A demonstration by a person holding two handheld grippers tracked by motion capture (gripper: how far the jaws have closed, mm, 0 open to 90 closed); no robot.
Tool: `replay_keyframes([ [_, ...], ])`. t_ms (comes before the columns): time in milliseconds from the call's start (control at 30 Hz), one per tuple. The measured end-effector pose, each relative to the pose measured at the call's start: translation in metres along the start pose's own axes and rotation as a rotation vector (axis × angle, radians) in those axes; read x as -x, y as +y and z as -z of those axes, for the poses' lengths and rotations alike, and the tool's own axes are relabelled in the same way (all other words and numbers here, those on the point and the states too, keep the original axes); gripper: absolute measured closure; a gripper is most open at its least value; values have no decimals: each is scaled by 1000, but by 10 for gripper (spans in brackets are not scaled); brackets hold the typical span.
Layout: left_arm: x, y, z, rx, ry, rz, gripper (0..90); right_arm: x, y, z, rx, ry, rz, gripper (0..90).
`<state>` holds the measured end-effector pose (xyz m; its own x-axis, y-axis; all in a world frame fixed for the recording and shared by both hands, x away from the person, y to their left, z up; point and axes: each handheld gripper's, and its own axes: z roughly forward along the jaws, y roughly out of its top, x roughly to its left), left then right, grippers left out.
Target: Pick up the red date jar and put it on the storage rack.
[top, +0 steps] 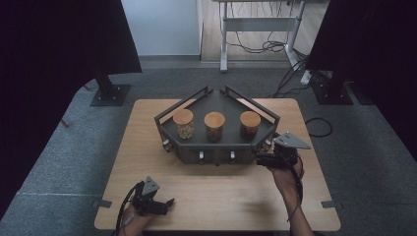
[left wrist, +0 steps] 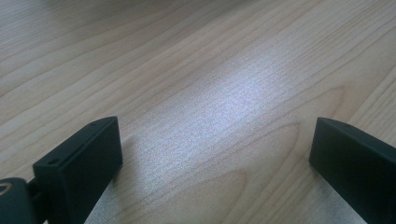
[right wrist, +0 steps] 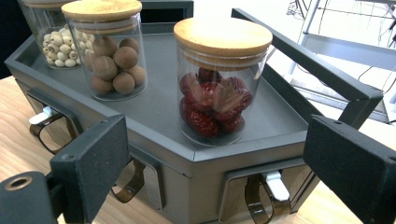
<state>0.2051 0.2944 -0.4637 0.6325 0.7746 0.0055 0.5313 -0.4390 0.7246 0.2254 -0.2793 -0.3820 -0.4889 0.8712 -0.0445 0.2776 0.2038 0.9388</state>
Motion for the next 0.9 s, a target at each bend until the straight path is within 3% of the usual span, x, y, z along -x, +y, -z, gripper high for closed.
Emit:
replay_keyframes([
  [900,0,0,0,-2,0,-1,23,-2,-19,9,-33,-11,2,74],
])
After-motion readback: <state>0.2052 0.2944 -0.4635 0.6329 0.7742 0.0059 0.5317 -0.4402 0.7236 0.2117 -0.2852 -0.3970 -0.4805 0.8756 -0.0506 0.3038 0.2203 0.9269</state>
